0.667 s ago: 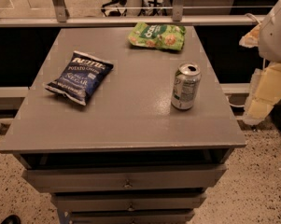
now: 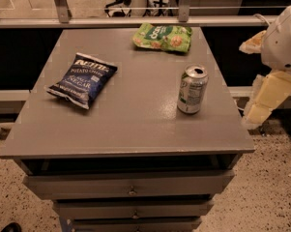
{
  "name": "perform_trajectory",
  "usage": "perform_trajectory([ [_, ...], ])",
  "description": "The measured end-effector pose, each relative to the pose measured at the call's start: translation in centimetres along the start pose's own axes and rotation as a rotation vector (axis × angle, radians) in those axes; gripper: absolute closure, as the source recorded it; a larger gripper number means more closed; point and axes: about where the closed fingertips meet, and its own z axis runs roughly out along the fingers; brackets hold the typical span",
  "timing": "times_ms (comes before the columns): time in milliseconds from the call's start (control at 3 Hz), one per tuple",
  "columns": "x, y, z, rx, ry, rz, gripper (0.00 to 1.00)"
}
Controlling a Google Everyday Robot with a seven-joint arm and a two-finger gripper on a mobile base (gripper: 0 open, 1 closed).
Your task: Knock 7up can over
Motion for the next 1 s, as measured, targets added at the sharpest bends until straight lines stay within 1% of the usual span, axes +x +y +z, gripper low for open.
perform_trajectory([
  [333,-1.1,-1.1,2.4,-0.015,-0.138,-0.01,0.0],
  [667,-2.2,-1.6,5.3,-0.038,-0.271,-0.009,0.0],
  [1000,-2.9,-2.4,7.7,-0.049,-0.405,0.01,0.0],
])
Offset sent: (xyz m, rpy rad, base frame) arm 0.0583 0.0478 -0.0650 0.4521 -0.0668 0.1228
